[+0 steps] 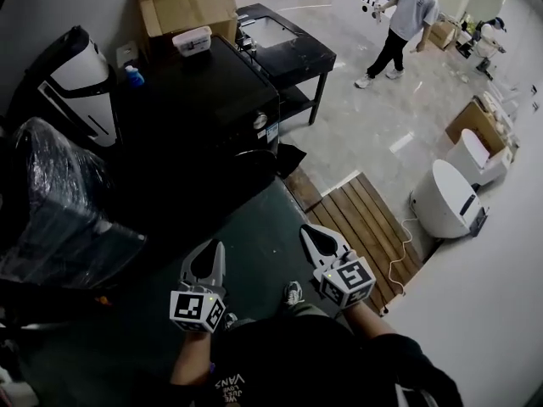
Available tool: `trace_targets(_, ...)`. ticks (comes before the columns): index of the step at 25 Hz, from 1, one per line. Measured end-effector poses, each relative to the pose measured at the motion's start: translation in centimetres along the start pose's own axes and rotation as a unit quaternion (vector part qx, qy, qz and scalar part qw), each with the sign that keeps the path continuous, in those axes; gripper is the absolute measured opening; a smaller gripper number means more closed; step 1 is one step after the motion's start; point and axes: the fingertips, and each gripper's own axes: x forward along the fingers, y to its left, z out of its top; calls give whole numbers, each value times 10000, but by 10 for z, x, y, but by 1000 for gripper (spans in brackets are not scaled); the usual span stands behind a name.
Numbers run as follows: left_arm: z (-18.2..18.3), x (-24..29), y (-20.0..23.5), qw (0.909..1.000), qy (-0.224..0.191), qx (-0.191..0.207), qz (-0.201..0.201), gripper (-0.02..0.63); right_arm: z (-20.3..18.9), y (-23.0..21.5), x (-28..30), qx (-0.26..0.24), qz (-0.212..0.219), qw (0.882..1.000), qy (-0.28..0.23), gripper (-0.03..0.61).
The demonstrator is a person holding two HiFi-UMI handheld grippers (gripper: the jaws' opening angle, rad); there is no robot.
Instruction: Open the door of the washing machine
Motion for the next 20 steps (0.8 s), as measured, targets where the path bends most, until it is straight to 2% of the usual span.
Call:
trace_targets(4, -2, 13, -10, 9991, 39, 12, 423, 18, 3, -25, 6, -82, 440, 9989, 114, 65)
trace_targets(7, -1, 20, -16, 9983, 50, 28, 575, 24, 3, -39, 13, -216, 668, 9974, 178, 98)
trace_targets(8, -1, 23, -17, 9983, 75, 24, 584, 49, 3, -41, 16, -238, 716, 9970, 190, 108)
trace_targets(9, -2, 25, -17, 9982, 111, 16, 581, 115, 4, -42, 19, -239, 756, 9966, 206, 119)
trace_targets(10, -3, 27, -17, 9983, 150, 8, 571, 153, 4, -43, 23, -225, 788, 9964, 224, 127)
trace_targets(13, -9, 36, -11, 9983, 256, 37, 527, 156, 2, -50, 35, -212, 816, 9960, 278, 130)
trace_targets(17, -19, 50, 9, 9976, 486, 236, 424, 203, -6, -56, 55, -260, 745, 9959, 442, 155)
trace_targets(20, -23, 65, 26, 9960, 705, 415, 369, 210, -9, -62, 69, -182, 618, 9964, 559, 167)
